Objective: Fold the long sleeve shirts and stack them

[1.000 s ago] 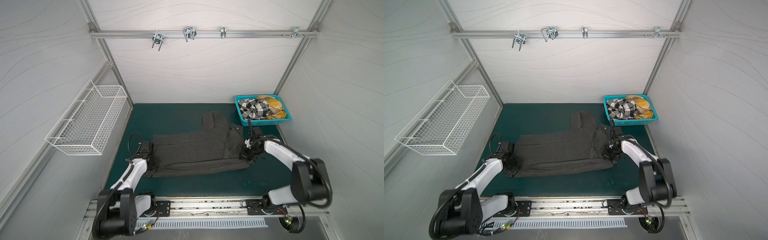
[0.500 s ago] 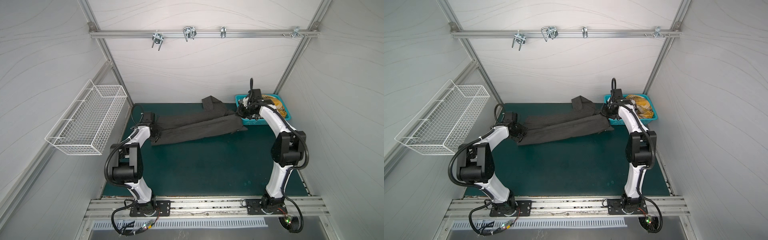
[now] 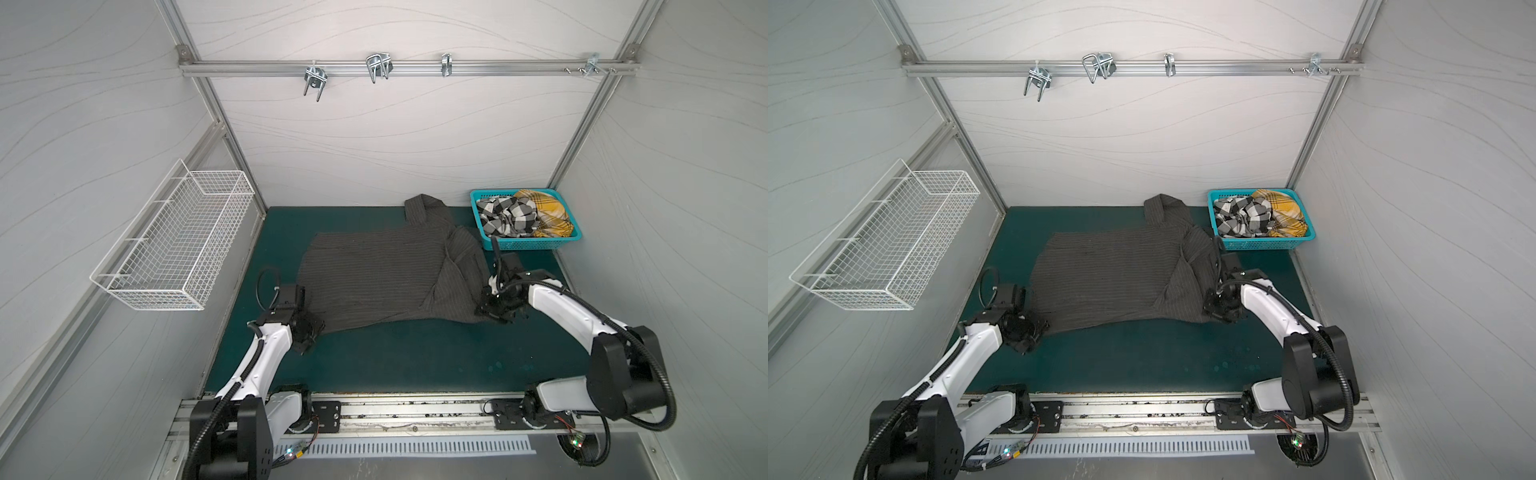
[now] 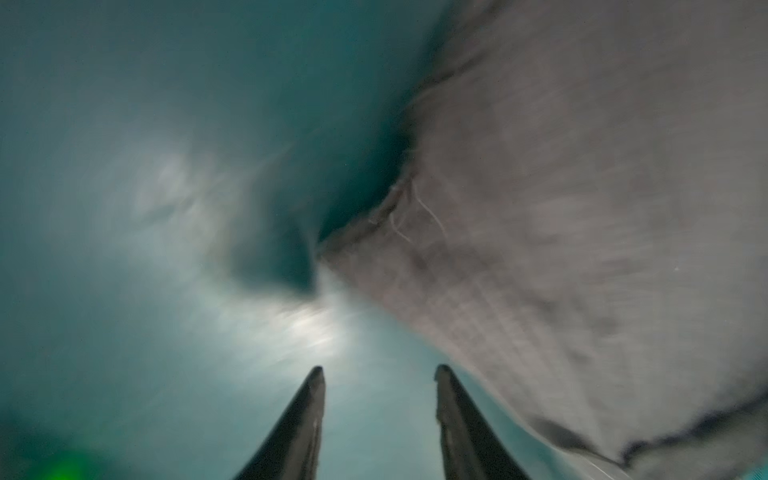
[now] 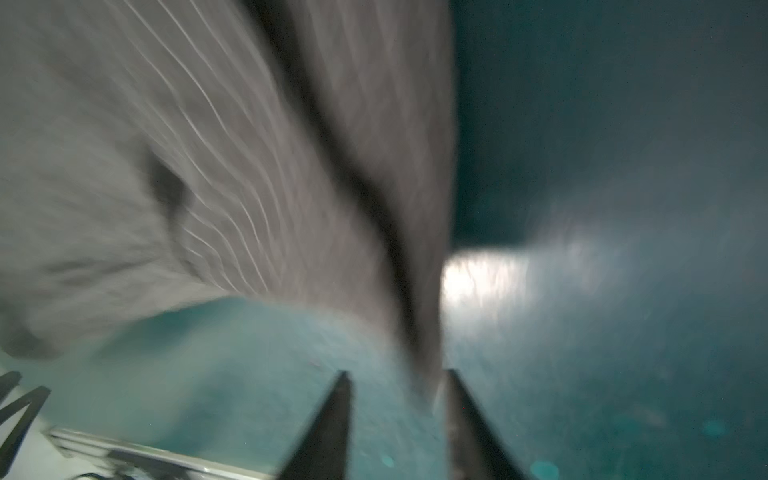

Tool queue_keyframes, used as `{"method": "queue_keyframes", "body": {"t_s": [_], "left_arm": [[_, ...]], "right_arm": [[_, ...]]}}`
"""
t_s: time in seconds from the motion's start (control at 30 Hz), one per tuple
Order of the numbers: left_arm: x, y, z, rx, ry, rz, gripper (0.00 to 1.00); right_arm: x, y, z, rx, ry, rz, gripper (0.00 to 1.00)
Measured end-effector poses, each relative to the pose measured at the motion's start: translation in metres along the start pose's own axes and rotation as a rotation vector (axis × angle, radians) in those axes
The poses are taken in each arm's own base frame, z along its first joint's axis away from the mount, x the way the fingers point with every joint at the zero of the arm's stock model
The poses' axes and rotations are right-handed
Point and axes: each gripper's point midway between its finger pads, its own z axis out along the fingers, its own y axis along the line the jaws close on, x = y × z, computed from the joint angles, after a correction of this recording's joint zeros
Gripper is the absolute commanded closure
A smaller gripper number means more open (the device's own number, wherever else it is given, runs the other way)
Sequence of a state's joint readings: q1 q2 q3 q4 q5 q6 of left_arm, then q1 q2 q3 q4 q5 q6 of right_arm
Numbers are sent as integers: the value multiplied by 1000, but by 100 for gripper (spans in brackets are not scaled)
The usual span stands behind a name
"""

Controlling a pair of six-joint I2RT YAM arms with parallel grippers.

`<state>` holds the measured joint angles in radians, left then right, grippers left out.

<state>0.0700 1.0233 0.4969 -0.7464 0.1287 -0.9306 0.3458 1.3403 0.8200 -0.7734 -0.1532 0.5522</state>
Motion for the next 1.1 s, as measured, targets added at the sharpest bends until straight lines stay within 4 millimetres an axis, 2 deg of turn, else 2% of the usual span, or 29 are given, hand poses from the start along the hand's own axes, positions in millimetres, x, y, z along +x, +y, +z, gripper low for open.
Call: {"method": "queue_keyframes", "body": {"t_s": [0.03, 0.07, 0.13, 0.23, 0.3, 0.4, 0.53, 0.7, 0.83, 1.1], "left_arm": [[7, 9, 0, -13, 14, -4, 30], [12, 13, -2, -6, 13, -9, 24], [12, 11, -12, 35, -12, -6, 22], [5, 3, -28, 61, -56, 0, 21], [-2, -4, -34, 56, -72, 6, 22], [-8, -8, -30, 12, -66, 13, 21], [-11, -2, -12, -75, -19, 2, 21], [-16, -3, 4, -103, 10, -9, 29], [-28, 0, 13, -121, 24, -33, 45], [-61, -16, 7, -74, -26, 0, 55]], "right_arm": [[15, -1, 0, 14, 10, -19, 21], [26, -1, -4, 15, 6, -27, 22], [40, -2, -20, 4, -31, -32, 23], [39, -4, -43, -12, -117, -26, 26], [30, -2, -52, -15, -137, -24, 29], [4, 9, -54, -13, -118, -31, 31], [-40, 30, -33, 4, -73, -74, 28], [-77, 45, -19, -3, -77, -115, 27], [-84, 48, -20, -20, -88, -130, 30], [-73, 46, -20, -38, -82, -143, 31]]}}
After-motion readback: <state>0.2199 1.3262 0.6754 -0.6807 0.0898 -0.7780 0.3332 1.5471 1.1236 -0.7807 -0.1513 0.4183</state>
